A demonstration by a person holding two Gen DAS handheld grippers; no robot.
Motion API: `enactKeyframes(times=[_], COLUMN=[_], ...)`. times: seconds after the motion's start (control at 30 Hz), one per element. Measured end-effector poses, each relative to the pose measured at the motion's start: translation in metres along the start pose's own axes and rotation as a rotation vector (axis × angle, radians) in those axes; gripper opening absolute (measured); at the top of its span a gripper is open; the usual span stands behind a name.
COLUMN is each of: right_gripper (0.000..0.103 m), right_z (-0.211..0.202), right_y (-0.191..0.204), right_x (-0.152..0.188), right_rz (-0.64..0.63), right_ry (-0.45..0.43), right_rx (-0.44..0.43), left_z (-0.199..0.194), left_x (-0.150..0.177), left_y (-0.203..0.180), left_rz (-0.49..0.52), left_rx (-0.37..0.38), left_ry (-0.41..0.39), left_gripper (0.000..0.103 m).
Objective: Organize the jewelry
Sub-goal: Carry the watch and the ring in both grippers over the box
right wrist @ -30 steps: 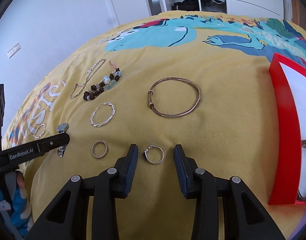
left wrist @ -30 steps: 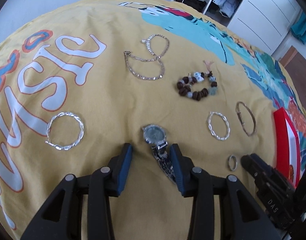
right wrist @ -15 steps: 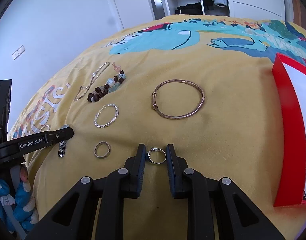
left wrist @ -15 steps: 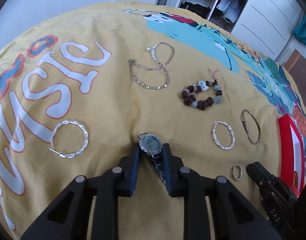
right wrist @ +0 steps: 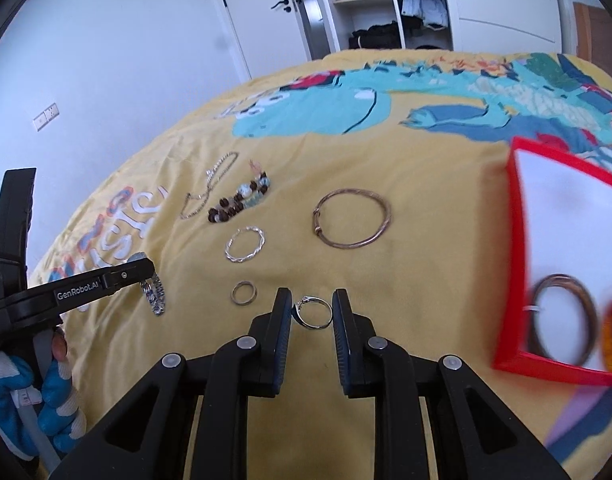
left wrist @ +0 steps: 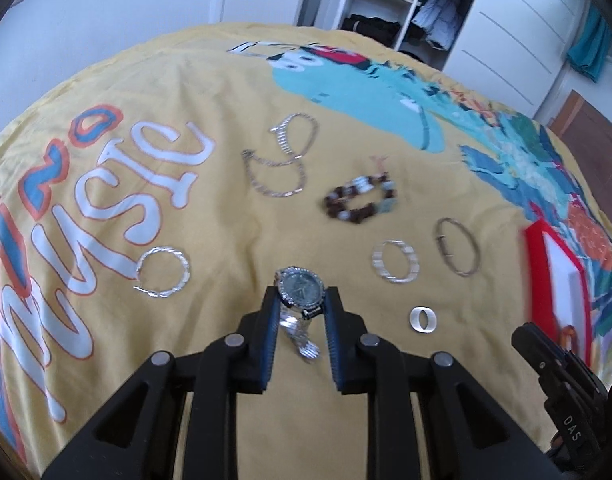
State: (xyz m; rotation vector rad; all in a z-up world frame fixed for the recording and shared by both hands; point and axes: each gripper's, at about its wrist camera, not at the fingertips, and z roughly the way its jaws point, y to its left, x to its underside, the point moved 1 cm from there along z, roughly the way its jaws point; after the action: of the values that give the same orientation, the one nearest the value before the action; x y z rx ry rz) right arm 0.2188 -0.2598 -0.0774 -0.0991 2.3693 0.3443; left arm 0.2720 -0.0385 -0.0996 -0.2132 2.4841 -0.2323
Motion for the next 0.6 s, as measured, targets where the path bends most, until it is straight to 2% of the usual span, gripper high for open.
enactKeyframes(times=[0.17, 0.33, 0.6], right_gripper=[0.02, 0.02, 0.02], right_z=[-0.039, -0.075, -0.095], right_y=[-0.023, -0.068, -0.148], right_x=[-0.006, -0.017, -0.037], right_rz=[0.004, 0.015, 0.051], right_ry=[-0.037, -0.07, -0.086], right_rx=[0.041, 0.118, 0.224], left_z=[-0.019, -0.028, -0.016], left_x=[-0.004, -0.01, -0.015], left_y=[-0.043, -0.106, -0.215], left_rz=[0.059, 0.132, 0.253], left_rx=[0.063, 0.156, 0.28], left_ry=[-0.015, -0.017, 0.001], left_gripper=[0.02, 0.02, 0.02])
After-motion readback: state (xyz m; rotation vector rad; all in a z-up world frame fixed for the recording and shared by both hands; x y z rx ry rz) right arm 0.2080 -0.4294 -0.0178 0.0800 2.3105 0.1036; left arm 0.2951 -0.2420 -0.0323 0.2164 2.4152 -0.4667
